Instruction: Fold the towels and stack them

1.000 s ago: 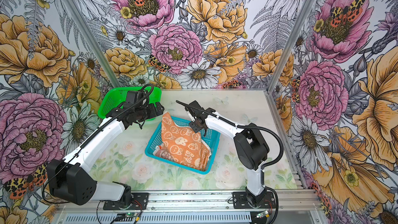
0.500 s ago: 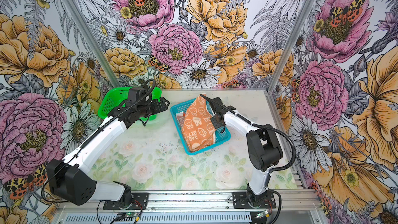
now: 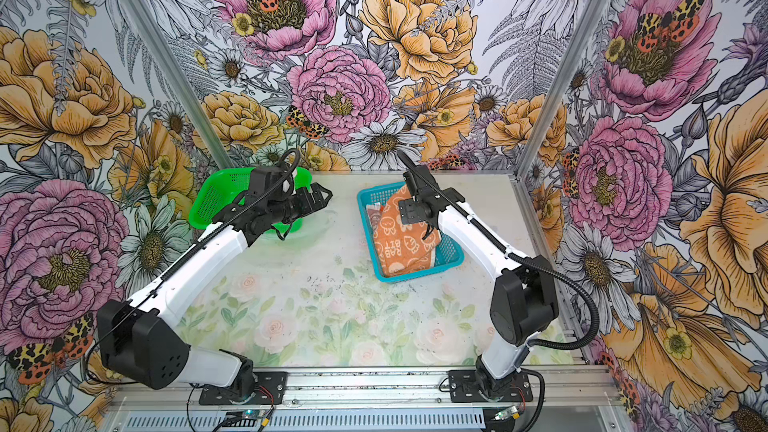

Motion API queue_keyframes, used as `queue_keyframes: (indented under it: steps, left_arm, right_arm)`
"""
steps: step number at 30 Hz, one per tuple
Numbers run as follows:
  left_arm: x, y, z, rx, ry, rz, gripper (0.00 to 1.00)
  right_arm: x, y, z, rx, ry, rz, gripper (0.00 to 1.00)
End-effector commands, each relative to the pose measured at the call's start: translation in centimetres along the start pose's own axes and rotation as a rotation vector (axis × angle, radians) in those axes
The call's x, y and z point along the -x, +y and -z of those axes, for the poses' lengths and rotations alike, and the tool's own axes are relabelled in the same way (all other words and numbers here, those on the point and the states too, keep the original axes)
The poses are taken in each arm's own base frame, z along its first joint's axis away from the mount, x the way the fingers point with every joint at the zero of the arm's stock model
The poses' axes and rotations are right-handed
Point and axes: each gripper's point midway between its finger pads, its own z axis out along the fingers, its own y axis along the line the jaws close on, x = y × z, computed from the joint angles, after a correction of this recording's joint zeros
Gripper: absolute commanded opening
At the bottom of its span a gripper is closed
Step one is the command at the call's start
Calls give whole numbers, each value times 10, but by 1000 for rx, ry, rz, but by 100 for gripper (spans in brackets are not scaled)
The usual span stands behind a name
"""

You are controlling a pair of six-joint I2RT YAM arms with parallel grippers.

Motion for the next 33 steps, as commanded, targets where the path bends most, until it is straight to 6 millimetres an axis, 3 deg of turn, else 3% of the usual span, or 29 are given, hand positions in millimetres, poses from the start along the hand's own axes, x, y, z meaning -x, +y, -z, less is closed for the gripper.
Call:
queue_keyframes:
  steps: [1, 5, 9, 13, 17, 21, 26, 33]
  left_arm:
    - [10, -4, 17, -61, -45, 32, 99]
    - [9, 9, 26, -57, -52, 53, 99]
    - [9, 24, 38, -48, -69, 73, 99]
    - [7, 32, 48, -52, -77, 82, 99]
    - [2, 35, 47, -46, -71, 88, 99]
    - [-5, 26, 39, -56, -47, 78, 99]
    - [-13, 4, 27, -80, -28, 39, 99]
    - [-27, -30, 0, -130, 27, -4, 99]
  right_arm:
    - [-4, 64, -11, 153, 54, -56, 93]
    - [-9, 115, -32, 221, 100, -27, 86]
    - [-22, 142, -55, 222, 143, 6, 75]
    - [-37, 140, -75, 174, 177, 18, 60]
    - [-43, 134, -82, 140, 184, 56, 43]
    - [-41, 116, -80, 84, 165, 89, 22]
    - [-36, 71, -73, 4, 149, 133, 2]
    - [-39, -24, -70, -152, 173, 107, 0]
